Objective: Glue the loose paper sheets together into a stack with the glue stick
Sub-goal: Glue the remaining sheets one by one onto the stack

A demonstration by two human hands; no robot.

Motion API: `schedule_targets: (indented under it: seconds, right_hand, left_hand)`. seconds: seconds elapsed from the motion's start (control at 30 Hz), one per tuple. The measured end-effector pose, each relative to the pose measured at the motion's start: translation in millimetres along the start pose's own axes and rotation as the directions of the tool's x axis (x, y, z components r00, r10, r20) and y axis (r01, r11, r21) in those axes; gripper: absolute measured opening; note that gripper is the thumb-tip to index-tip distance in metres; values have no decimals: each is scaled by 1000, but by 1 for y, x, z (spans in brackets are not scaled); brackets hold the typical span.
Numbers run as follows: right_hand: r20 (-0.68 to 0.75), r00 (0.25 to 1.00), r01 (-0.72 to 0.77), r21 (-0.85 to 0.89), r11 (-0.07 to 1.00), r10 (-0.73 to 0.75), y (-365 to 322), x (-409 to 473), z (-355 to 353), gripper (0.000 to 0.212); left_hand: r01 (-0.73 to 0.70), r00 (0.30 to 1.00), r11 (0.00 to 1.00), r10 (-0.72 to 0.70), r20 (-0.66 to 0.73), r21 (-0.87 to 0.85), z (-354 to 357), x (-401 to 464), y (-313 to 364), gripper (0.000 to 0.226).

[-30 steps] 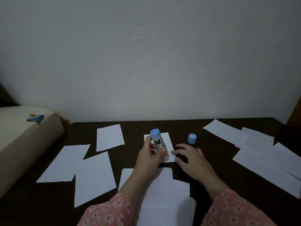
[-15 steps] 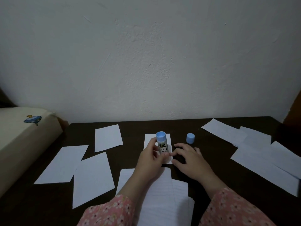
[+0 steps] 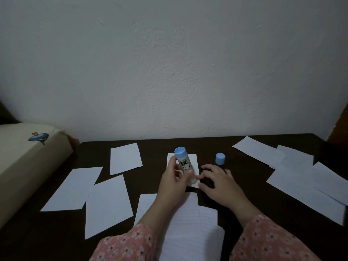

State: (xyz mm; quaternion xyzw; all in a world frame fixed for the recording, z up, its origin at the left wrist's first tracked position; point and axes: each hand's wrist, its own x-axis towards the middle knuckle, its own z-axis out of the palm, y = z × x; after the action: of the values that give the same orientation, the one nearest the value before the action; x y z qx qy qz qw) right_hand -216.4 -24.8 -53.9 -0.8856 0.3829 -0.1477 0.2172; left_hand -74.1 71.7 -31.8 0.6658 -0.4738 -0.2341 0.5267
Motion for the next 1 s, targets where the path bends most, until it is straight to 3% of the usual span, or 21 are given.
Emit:
schedule_targets:
  seconds: [0.1, 0.3, 1.0]
  right_hand:
    - [3, 1000, -1, 0, 1000, 1, 0, 1, 0, 16]
    - [15, 1000, -4, 4, 1000, 3, -1, 0, -1, 9]
    - [-3, 1000, -14, 20, 1000, 14, -2, 0, 0, 11]
  left_hand:
    - [15, 997, 998, -19, -68, -55, -2, 3, -1, 52]
    - [-15, 998, 992, 7, 64, 126, 1, 0, -4, 46]
    - [-25, 985, 969, -18, 173, 244, -8, 6, -3, 58]
